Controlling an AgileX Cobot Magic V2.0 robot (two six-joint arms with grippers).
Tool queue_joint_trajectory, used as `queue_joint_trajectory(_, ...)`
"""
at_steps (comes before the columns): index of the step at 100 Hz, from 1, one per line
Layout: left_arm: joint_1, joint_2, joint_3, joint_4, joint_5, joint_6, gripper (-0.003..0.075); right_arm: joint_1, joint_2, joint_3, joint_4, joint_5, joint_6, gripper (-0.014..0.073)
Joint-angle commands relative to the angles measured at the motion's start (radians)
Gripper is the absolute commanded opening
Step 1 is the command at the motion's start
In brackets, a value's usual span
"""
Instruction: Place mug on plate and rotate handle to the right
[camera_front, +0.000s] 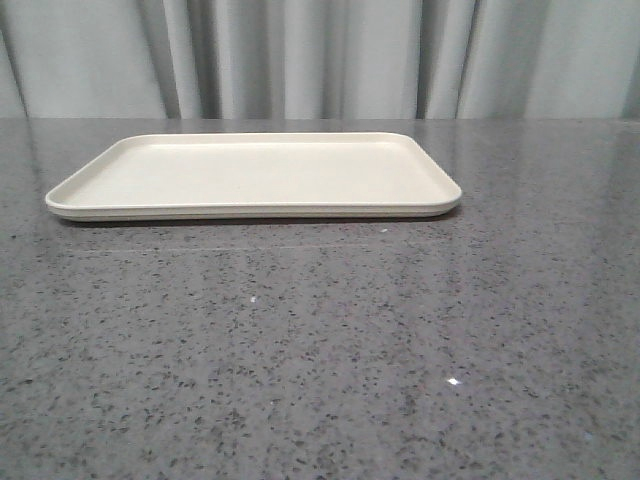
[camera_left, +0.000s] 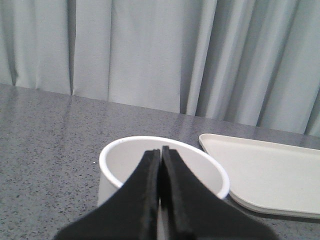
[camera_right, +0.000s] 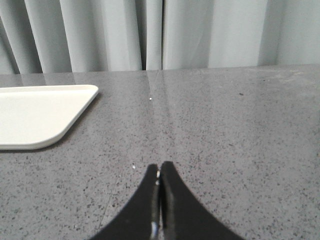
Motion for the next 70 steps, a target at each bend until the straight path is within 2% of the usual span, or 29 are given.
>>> queue_joint_trajectory(1,0.002,-0.029,-0.050,-0.027,-0.043,-0.009,-0.0020,-0.006,-0.019,-0.056,-0.008,-0.051,-0.006,-0.0066)
queue_joint_trajectory(32,0.002,0.029,-0.235,-0.025,0.085,-0.009,-0.0020,-0.006,0.036,-0.189,-0.008,-0.022,-0.006,-0.0066)
queue_joint_trajectory(70,0.002,0.273,-0.511,-0.005,0.306,0.023,-0.0020,-0.006,0.154,-0.356,-0.008,-0.019,-0.006,-0.0053)
